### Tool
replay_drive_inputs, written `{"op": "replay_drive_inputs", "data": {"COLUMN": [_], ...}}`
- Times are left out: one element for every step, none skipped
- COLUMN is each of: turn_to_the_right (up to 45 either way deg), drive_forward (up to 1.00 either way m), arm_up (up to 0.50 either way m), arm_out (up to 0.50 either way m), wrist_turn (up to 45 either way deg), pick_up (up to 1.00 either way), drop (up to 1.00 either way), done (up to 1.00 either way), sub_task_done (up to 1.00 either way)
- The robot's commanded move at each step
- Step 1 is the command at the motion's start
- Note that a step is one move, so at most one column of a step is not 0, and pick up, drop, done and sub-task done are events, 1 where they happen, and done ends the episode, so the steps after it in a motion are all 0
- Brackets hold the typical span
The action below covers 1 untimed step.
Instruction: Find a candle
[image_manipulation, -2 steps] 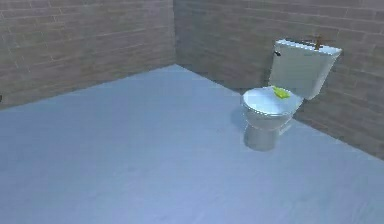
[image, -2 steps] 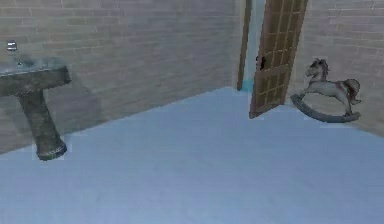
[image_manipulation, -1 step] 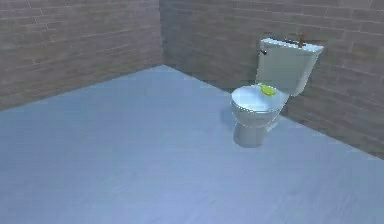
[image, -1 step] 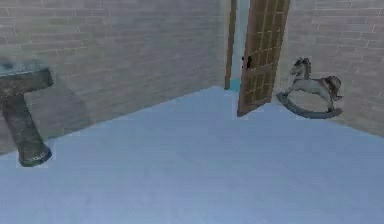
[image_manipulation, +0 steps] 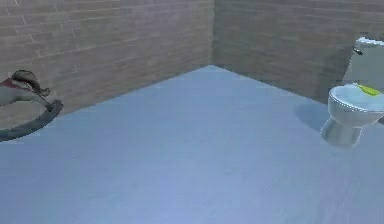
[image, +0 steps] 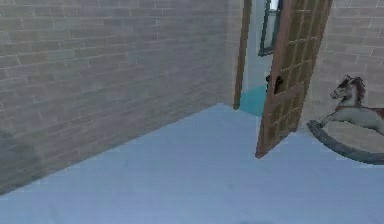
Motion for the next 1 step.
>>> {"op": "replay_drive_inputs", "data": {"turn_to_the_right": [0.0], "drive_forward": [1.00], "arm_up": [0.00], "arm_out": [0.00], "wrist_turn": [0.0], "pick_up": [0.00], "drop": [0.00], "done": [0.00], "sub_task_done": [0.00]}}
